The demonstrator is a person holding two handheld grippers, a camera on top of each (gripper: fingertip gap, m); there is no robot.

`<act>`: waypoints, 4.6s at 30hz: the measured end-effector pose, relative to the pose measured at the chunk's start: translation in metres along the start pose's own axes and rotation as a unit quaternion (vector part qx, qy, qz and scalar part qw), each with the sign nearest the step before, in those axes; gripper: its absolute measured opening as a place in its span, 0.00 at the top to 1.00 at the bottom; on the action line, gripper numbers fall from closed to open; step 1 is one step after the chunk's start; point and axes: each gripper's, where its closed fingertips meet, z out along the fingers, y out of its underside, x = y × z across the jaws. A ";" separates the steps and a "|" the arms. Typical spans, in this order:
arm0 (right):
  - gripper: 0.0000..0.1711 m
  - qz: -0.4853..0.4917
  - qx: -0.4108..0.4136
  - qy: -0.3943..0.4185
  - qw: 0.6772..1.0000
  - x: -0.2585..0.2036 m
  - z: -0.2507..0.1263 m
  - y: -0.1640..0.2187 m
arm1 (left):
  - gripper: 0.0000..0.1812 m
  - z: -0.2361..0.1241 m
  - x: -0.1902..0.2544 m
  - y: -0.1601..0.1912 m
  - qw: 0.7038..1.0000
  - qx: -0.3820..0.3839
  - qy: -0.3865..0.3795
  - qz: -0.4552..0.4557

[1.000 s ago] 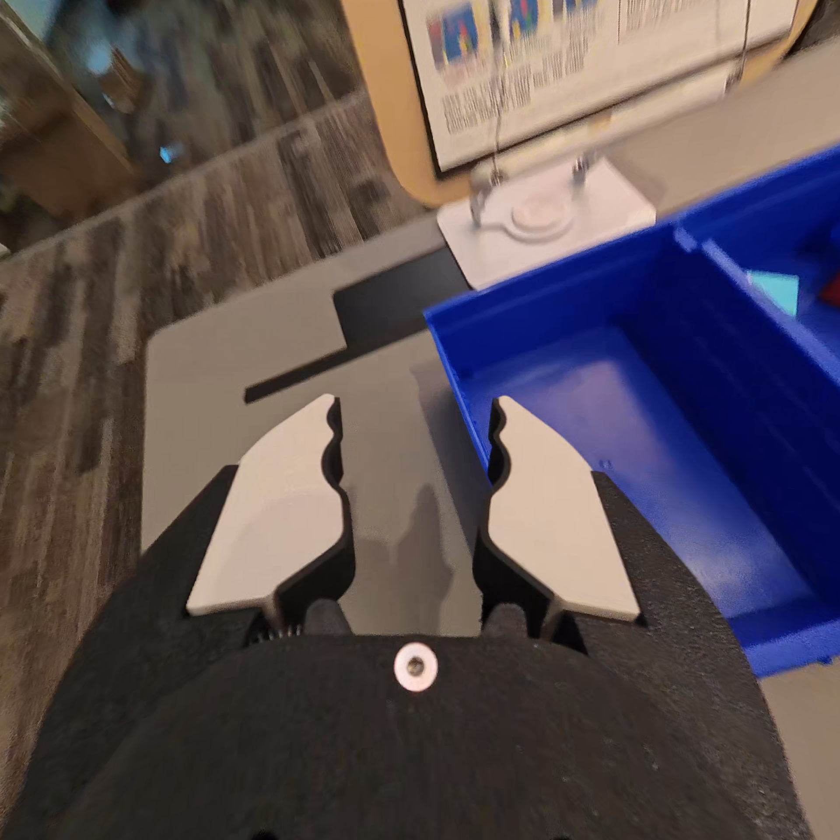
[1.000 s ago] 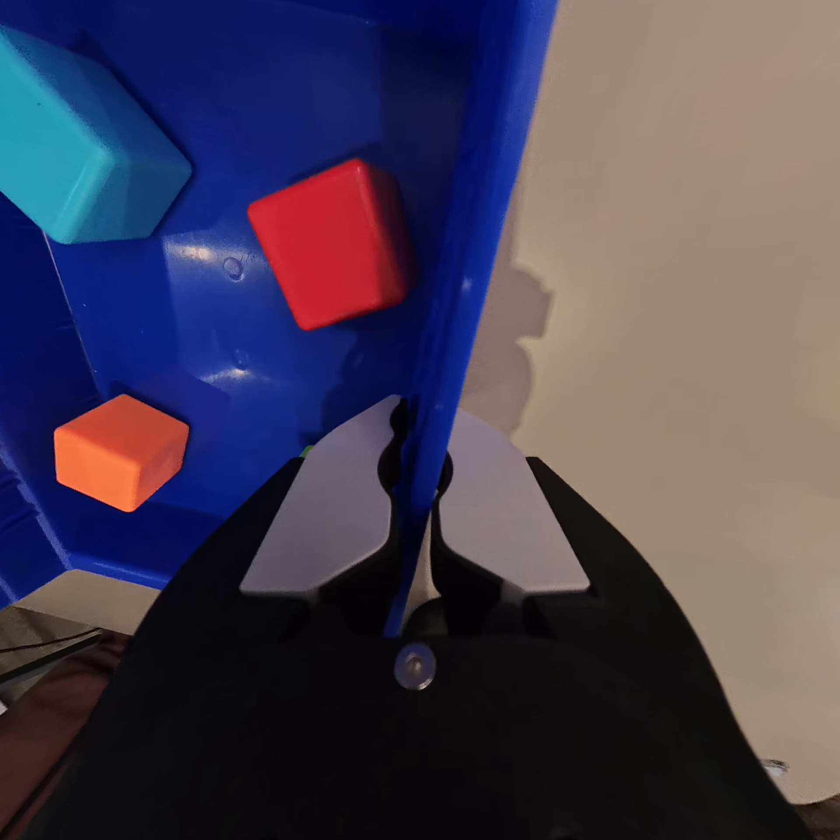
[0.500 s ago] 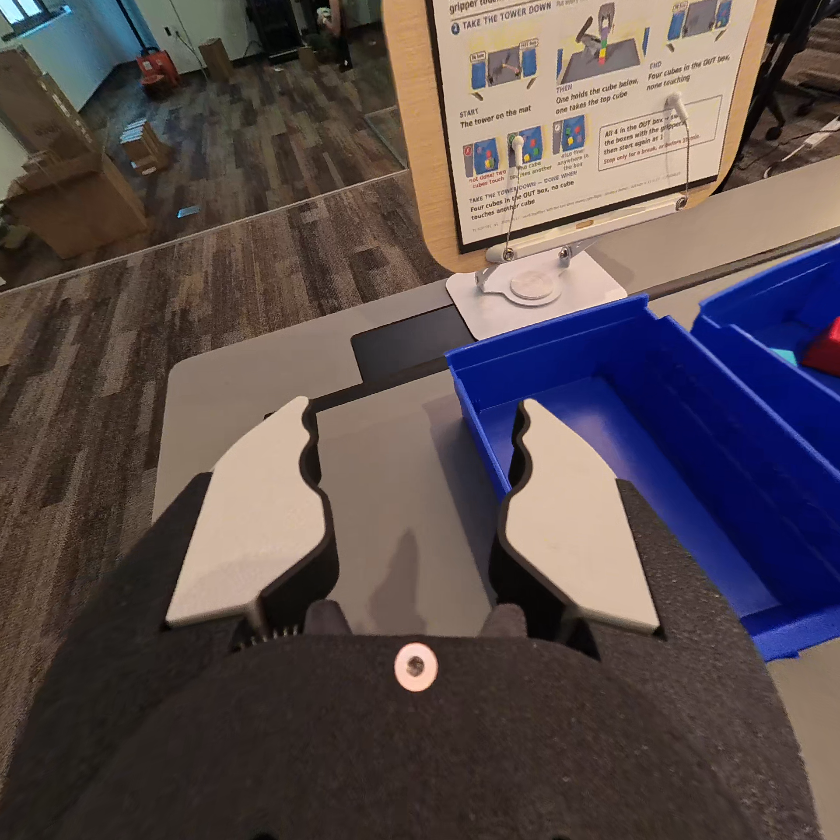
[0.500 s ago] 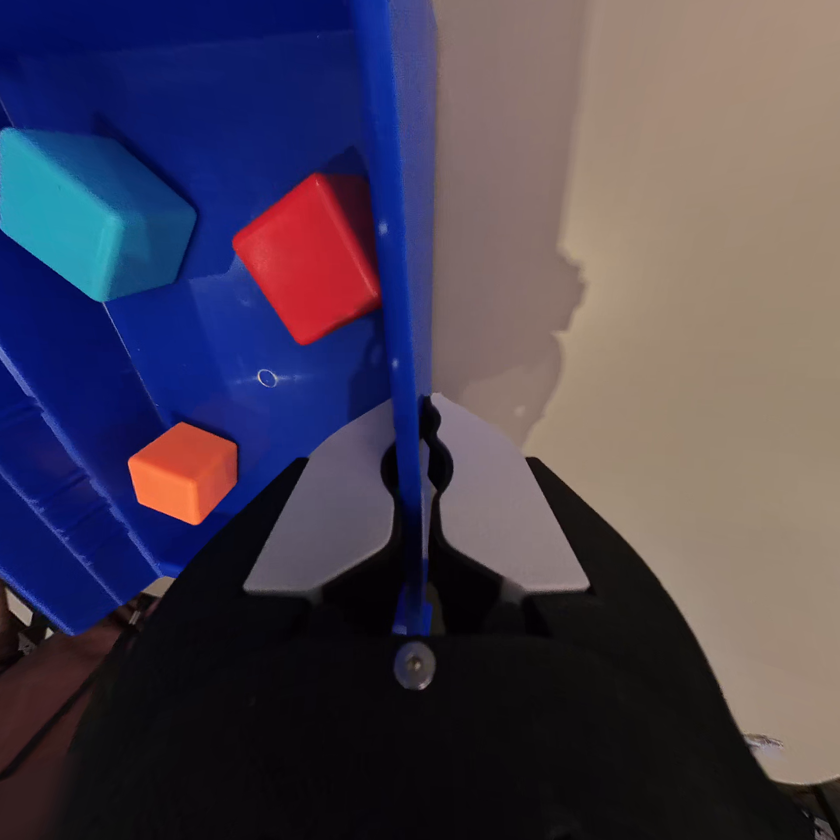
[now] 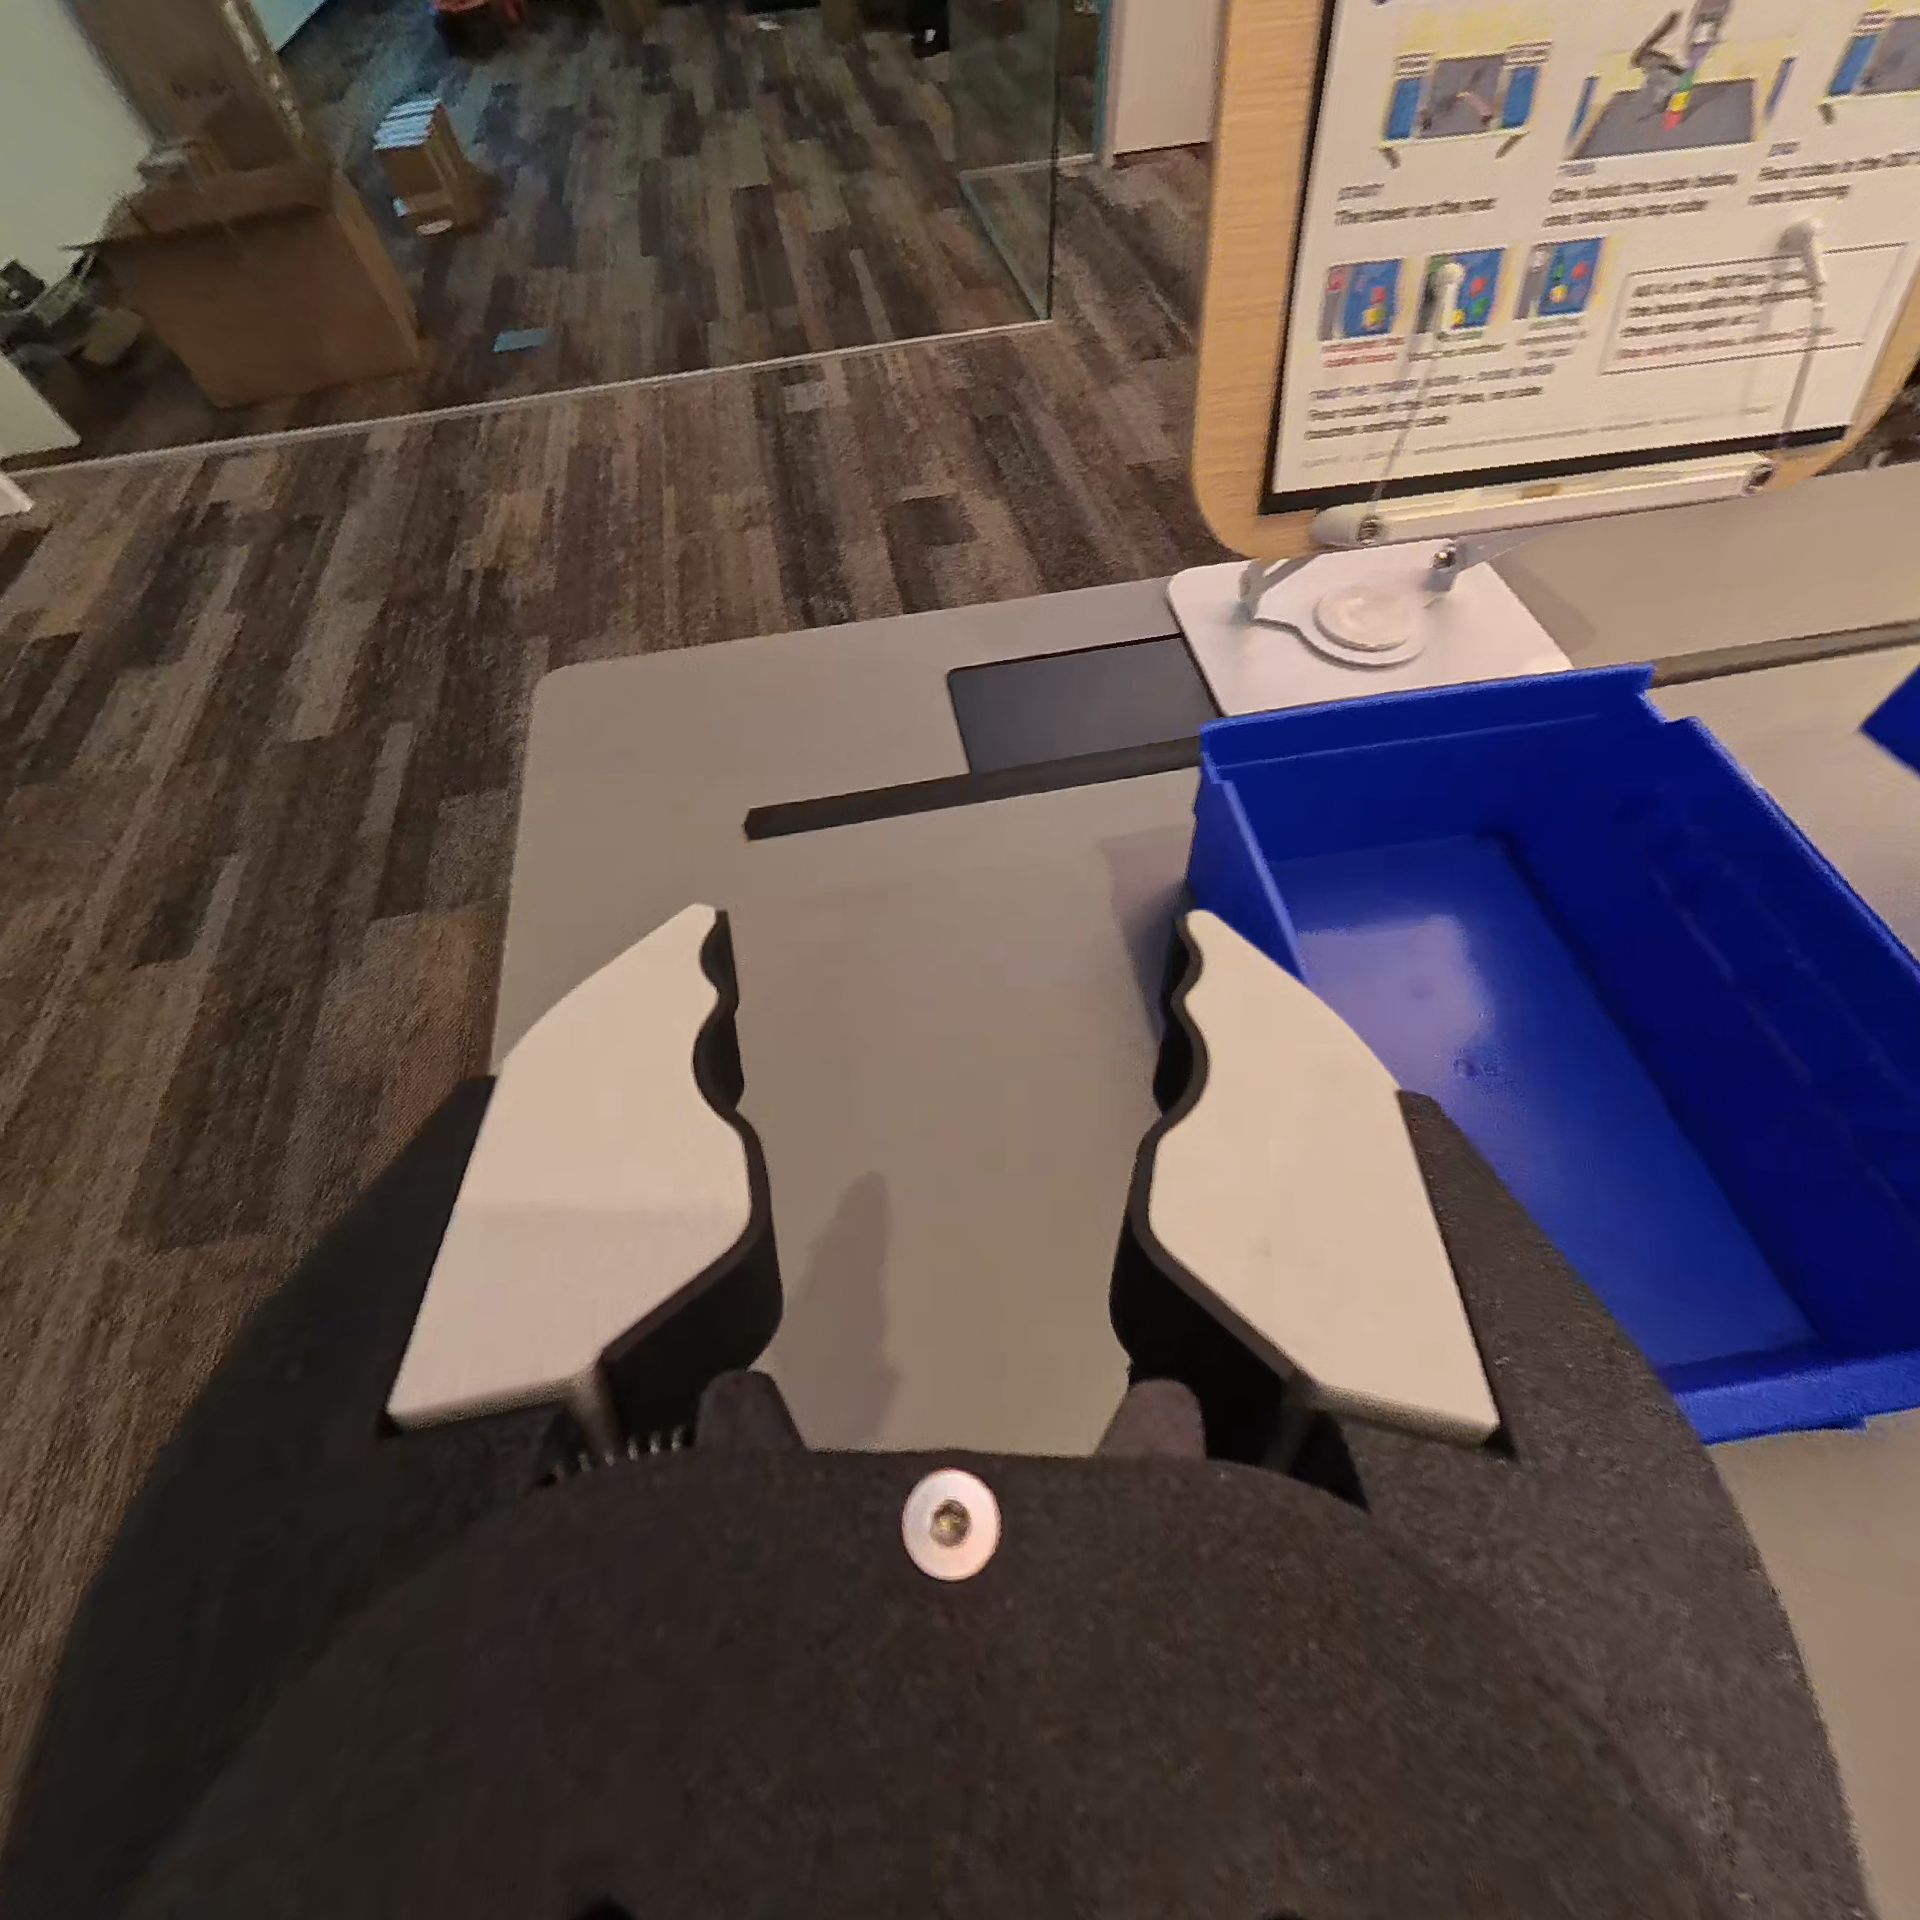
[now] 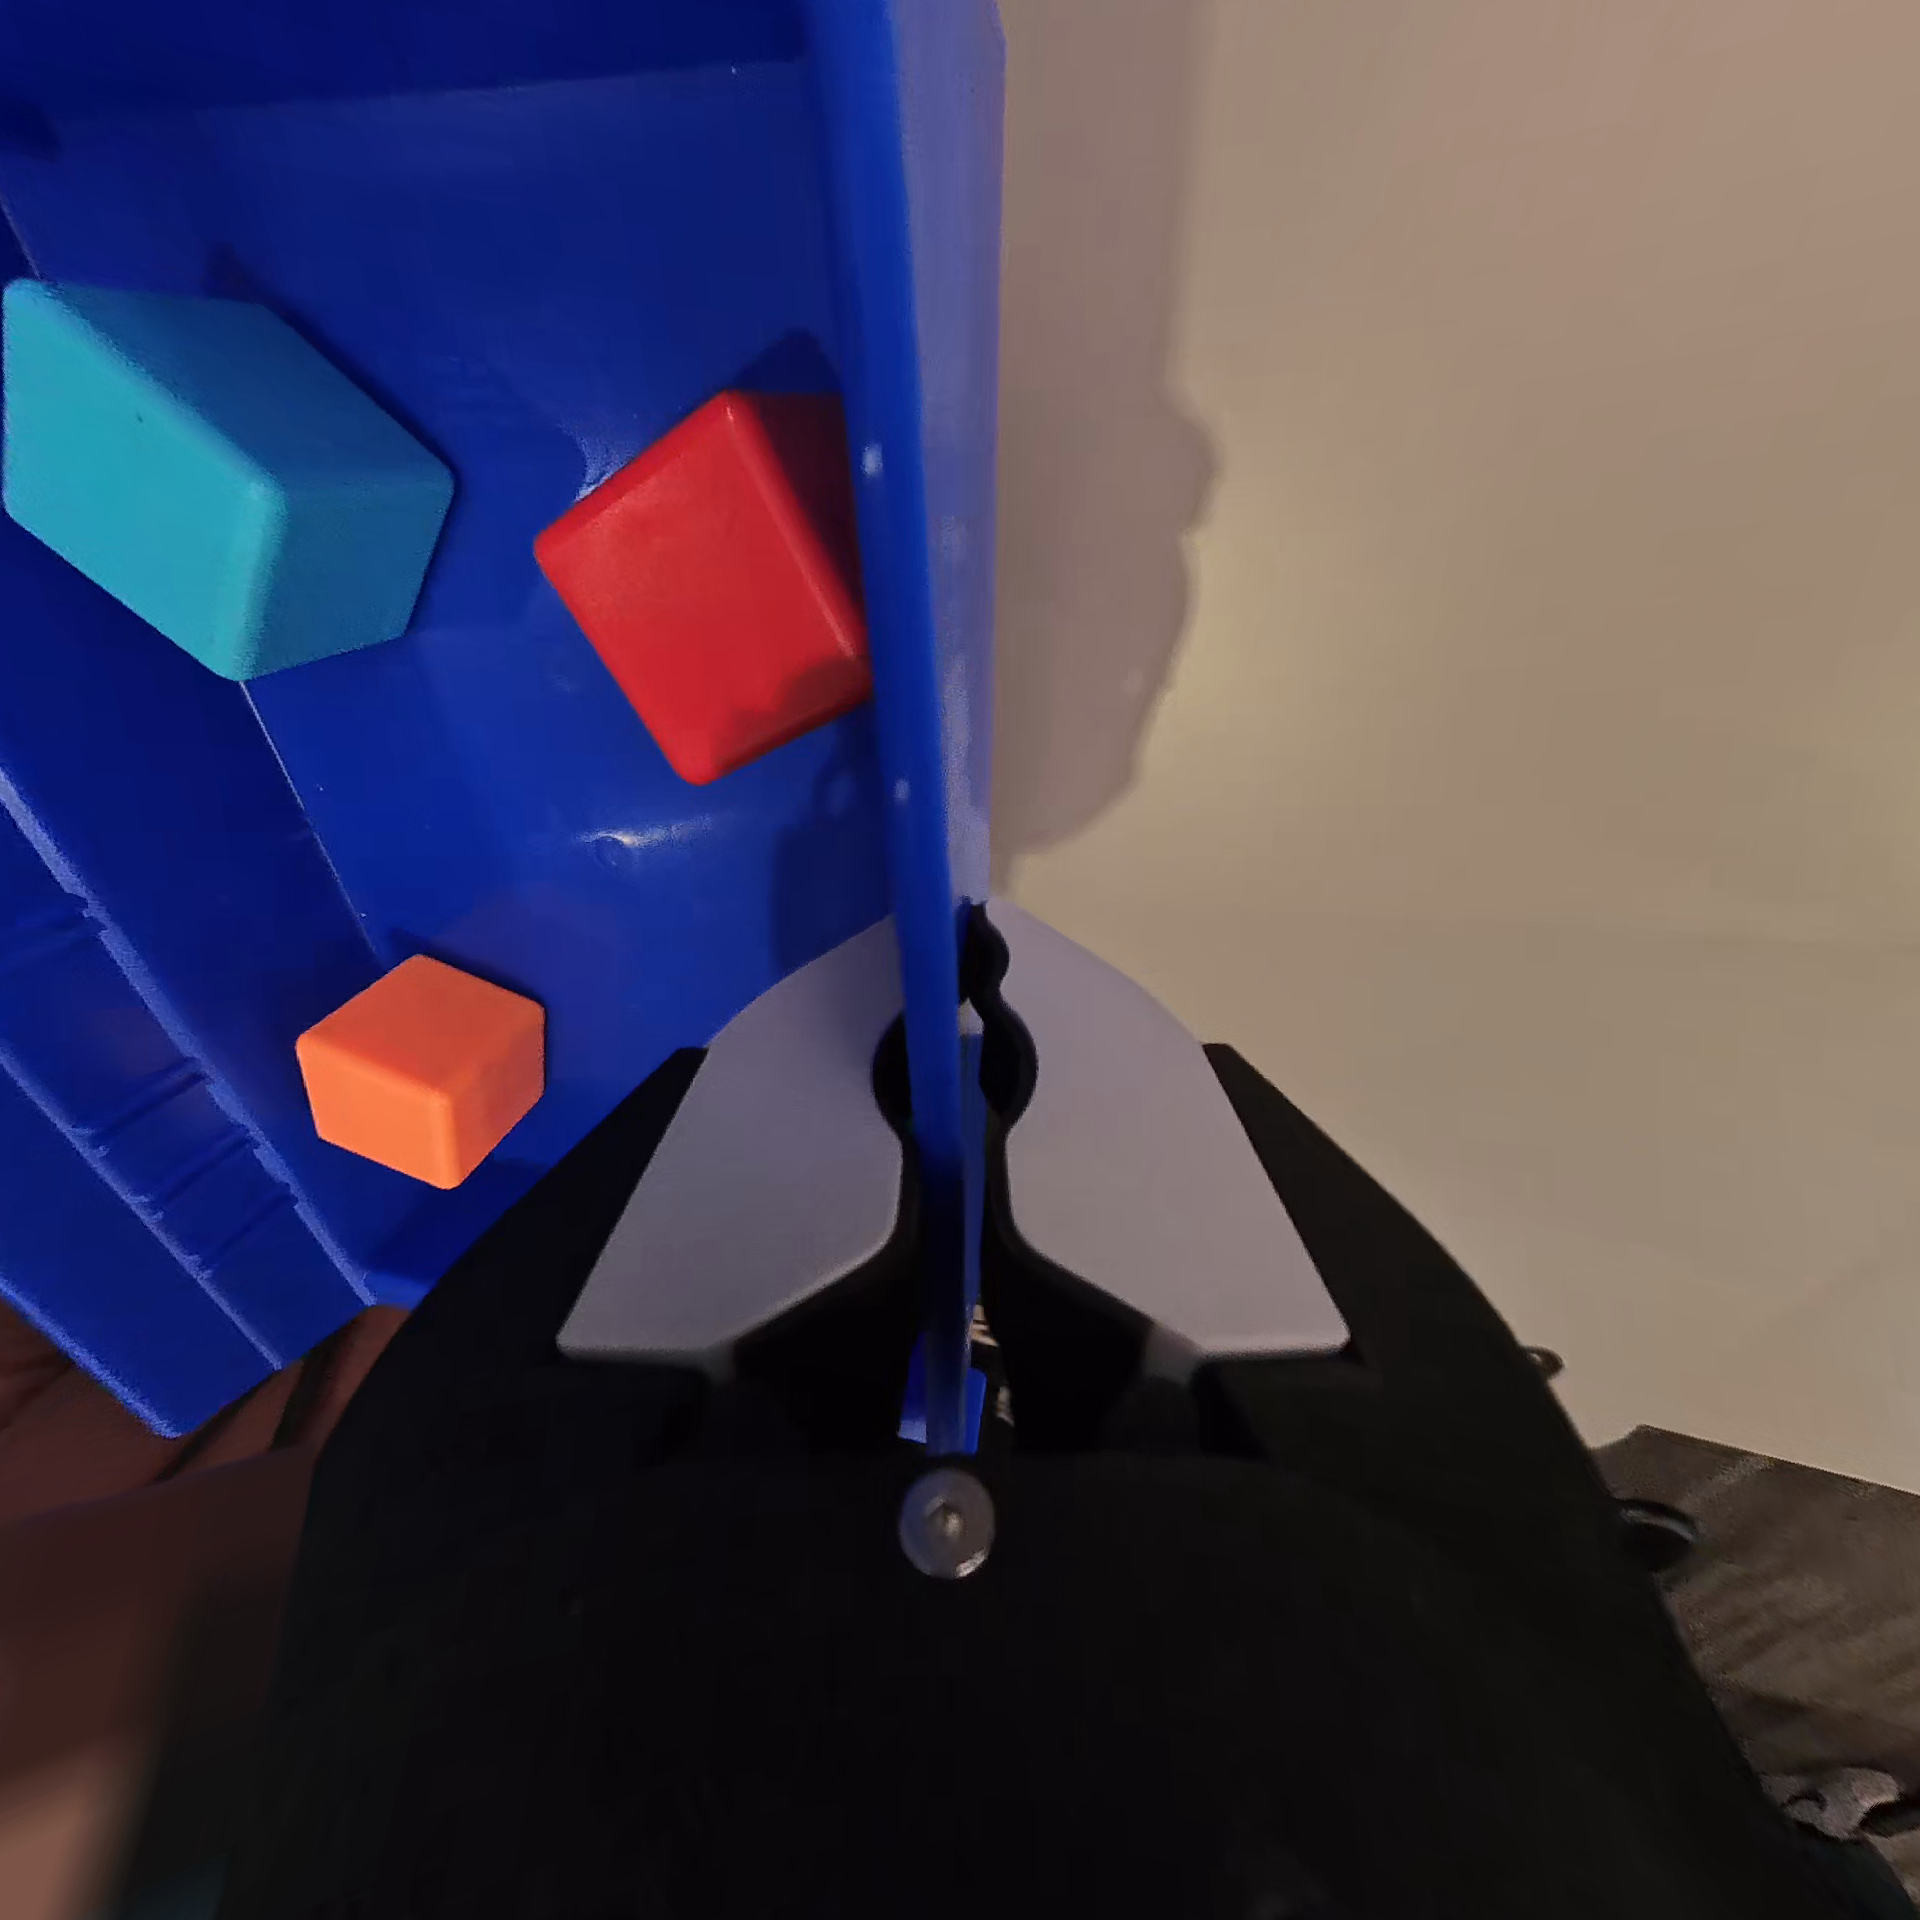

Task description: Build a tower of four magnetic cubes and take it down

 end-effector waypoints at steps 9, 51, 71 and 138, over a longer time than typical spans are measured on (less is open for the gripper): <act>0.97 -0.148 -0.005 0.003 0.989 -0.193 -0.040 -0.071 | 0.57 -0.027 -0.071 0.031 0.994 -0.030 -0.086 -0.060; 0.76 -0.359 0.169 -0.114 0.911 -0.548 0.123 -0.155 | 0.59 -0.044 -0.137 0.139 0.954 -0.201 -0.088 -0.206; 0.88 -0.139 0.081 0.050 0.986 -0.230 0.152 -0.055 | 0.62 0.001 -0.112 0.207 0.904 -0.369 -0.047 -0.211; 0.94 0.074 0.175 -0.038 0.981 0.167 0.085 0.003 | 0.87 0.110 -0.023 0.173 0.916 -0.391 -0.010 0.084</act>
